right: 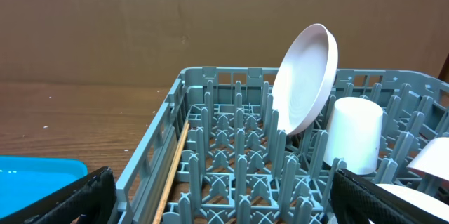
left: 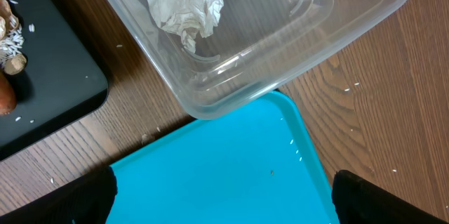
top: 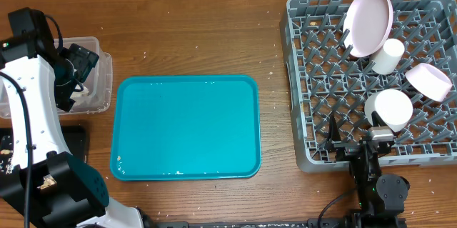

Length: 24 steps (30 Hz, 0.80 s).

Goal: Sort waste into correct bins and load items into the dishwasher

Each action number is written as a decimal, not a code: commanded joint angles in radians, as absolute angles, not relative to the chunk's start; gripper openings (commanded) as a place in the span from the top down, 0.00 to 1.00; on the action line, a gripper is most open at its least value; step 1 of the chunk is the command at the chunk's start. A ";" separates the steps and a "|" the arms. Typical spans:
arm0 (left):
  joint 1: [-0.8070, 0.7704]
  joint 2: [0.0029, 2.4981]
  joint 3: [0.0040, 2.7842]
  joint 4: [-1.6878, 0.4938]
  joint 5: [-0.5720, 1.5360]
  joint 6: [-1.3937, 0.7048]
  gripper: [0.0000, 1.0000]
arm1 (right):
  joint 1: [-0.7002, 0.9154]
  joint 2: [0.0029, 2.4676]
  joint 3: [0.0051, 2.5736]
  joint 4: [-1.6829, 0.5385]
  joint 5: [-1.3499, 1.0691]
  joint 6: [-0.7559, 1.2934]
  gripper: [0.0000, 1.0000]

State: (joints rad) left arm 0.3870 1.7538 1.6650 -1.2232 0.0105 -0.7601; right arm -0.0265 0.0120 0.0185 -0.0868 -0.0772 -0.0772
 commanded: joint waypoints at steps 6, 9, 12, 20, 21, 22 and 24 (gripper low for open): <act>0.387 1.754 1.684 -1.255 -0.007 -0.710 0.00 | -0.031 0.003 0.008 -0.080 -0.068 -0.067 0.00; 0.387 1.754 1.684 -1.362 0.036 -0.702 0.00 | -0.031 0.003 0.008 -0.080 -0.068 -0.067 0.00; 0.373 1.716 1.668 -1.441 -0.004 -0.692 0.00 | -0.031 0.003 0.008 -0.080 -0.068 -0.067 0.00; 0.120 1.236 1.178 -0.912 -0.164 -0.355 0.00 | -0.031 0.003 0.008 -0.080 -0.068 -0.068 0.00; 0.093 1.161 1.064 -0.770 -0.102 -0.264 0.00 | -0.031 0.003 0.008 -0.080 -0.068 -0.067 0.00; 0.078 1.102 0.965 -0.645 -0.041 -0.200 0.00 | -0.031 0.003 0.008 -0.080 -0.068 -0.068 0.00; 0.072 1.021 0.823 -0.476 0.024 -0.162 0.00 | -0.031 0.003 0.008 -0.080 -0.068 -0.067 0.00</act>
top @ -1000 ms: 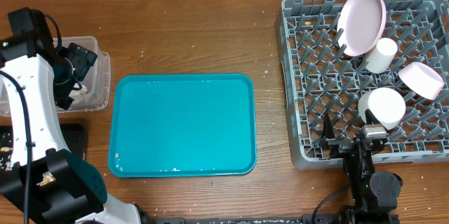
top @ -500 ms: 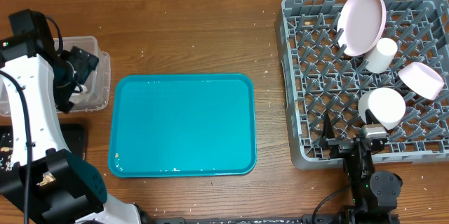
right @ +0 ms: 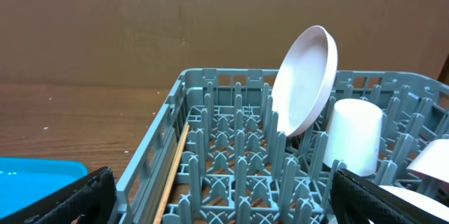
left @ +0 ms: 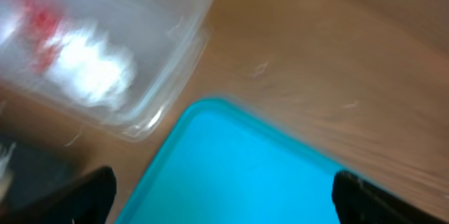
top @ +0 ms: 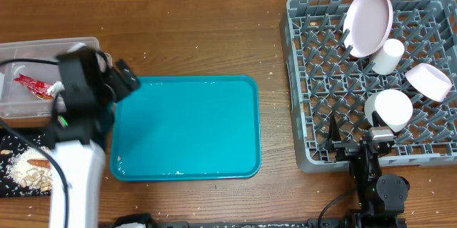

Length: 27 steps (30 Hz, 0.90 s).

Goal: Sort waste into correct bins and load items into the dishwasher

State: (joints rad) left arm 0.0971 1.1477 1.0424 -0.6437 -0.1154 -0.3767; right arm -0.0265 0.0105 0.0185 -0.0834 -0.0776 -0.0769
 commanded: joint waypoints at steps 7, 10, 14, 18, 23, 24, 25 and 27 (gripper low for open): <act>0.072 0.683 0.269 0.002 0.045 -0.160 0.00 | -0.031 0.003 0.008 -0.080 -0.068 -0.067 0.00; 0.072 0.587 0.147 0.123 0.045 -0.161 0.00 | -0.031 0.003 0.008 -0.080 -0.068 -0.067 0.00; 0.073 0.458 0.061 0.155 0.036 -0.160 0.00 | -0.031 0.003 0.008 -0.080 -0.068 -0.067 0.00; 0.072 0.313 0.004 0.102 0.018 -0.160 0.00 | -0.031 0.003 0.008 -0.080 -0.068 -0.068 0.00; 0.072 0.133 0.005 -0.078 0.000 -0.141 0.00 | -0.031 0.003 0.008 -0.080 -0.068 -0.067 0.00; 0.073 0.115 0.005 -0.078 0.001 -0.122 0.00 | -0.031 0.003 0.008 -0.080 -0.068 -0.067 0.00; 0.072 0.090 0.005 -0.078 0.000 -0.107 0.00 | -0.031 0.003 0.008 -0.080 -0.068 -0.067 0.00; 0.072 0.039 0.005 -0.078 0.001 -0.084 0.00 | -0.031 0.003 0.008 -0.080 -0.068 -0.067 0.00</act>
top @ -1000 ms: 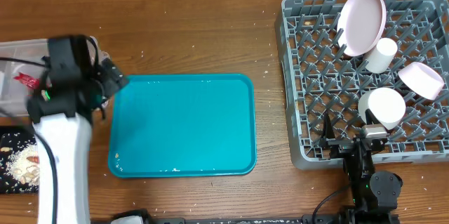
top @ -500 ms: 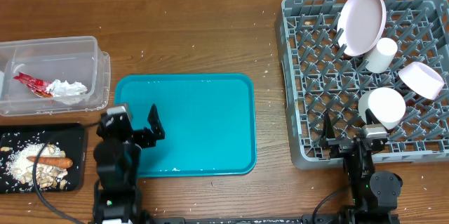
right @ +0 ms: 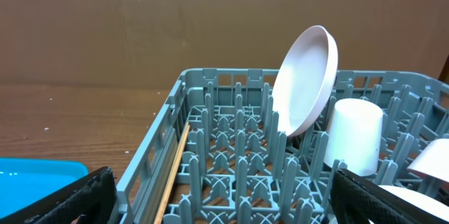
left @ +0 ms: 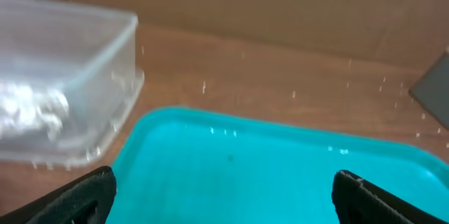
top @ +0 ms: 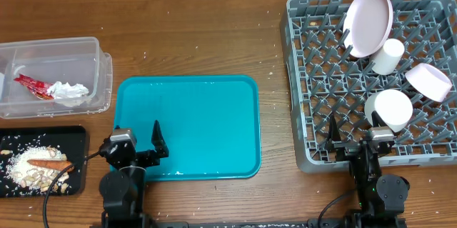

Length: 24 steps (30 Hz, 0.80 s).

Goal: Sort waste into correct bins and load items into the dishwasher

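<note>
The teal tray (top: 187, 126) lies bare at the middle of the table. My left gripper (top: 136, 151) rests open at the tray's front left corner, nothing between its fingers (left: 77, 199). The clear bin (top: 53, 74) at the left holds a red wrapper (top: 30, 85) and crumpled white paper (top: 69, 91). The black bin (top: 39, 162) in front of it holds food scraps. The grey dishwasher rack (top: 314, 78) at the right carries a pink plate (top: 368, 21), a white cup (top: 389, 55), a white bowl (top: 391, 108) and a pink dish (top: 428, 80). My right gripper (top: 357, 148) sits open at the rack's front edge.
A wooden chopstick (right: 172, 175) lies along the rack's left wall. Brown cardboard (right: 175, 20) stands behind the table. Crumbs dot the wood around the tray.
My left arm has moved from beside the clear bin down to the tray's front left corner, its gripper still open. The bins now show fully. The right arm has not moved.
My left gripper was open over the clear bin, with crumpled paper lying inside. Then it was above the tray's left edge, away from the bin. Now it rests low at the tray's front corner. The rack and right gripper stayed the same throughout.
</note>
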Each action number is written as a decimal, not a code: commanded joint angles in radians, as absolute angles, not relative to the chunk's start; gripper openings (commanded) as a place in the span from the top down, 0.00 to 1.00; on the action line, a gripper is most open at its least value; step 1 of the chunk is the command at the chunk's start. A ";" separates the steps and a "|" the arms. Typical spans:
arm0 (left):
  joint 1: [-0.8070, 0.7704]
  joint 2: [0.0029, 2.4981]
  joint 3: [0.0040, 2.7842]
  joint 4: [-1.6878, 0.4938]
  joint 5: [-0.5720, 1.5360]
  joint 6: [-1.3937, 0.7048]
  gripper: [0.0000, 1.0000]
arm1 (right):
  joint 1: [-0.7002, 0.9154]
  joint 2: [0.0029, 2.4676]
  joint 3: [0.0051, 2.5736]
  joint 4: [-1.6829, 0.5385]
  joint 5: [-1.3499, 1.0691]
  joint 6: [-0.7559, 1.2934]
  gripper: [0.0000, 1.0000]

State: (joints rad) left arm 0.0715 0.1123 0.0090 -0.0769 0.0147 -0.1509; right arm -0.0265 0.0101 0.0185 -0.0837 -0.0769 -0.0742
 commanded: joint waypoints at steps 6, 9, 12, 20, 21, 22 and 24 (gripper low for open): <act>0.078 0.003 0.005 -0.077 -0.001 -0.082 0.00 | -0.031 0.003 0.008 -0.080 -0.068 -0.067 0.00; 0.078 0.004 0.005 -0.077 -0.001 -0.082 0.00 | -0.031 0.003 0.008 -0.080 -0.068 -0.067 0.00; 0.078 0.005 0.005 -0.077 -0.001 -0.082 0.00 | -0.031 0.003 0.008 -0.080 -0.068 -0.067 0.00; 0.078 0.005 0.005 -0.077 -0.001 -0.082 0.00 | -0.031 0.003 0.008 -0.080 -0.068 -0.067 0.00; 0.078 0.005 0.005 -0.077 -0.001 -0.082 0.00 | -0.031 0.003 0.008 -0.080 -0.068 -0.067 0.00; 0.078 0.005 0.005 -0.077 -0.001 -0.082 0.00 | -0.031 0.003 0.008 -0.080 -0.068 -0.068 0.00; 0.078 0.005 0.005 -0.077 -0.001 -0.082 0.00 | -0.031 0.003 0.008 -0.080 -0.068 -0.067 0.00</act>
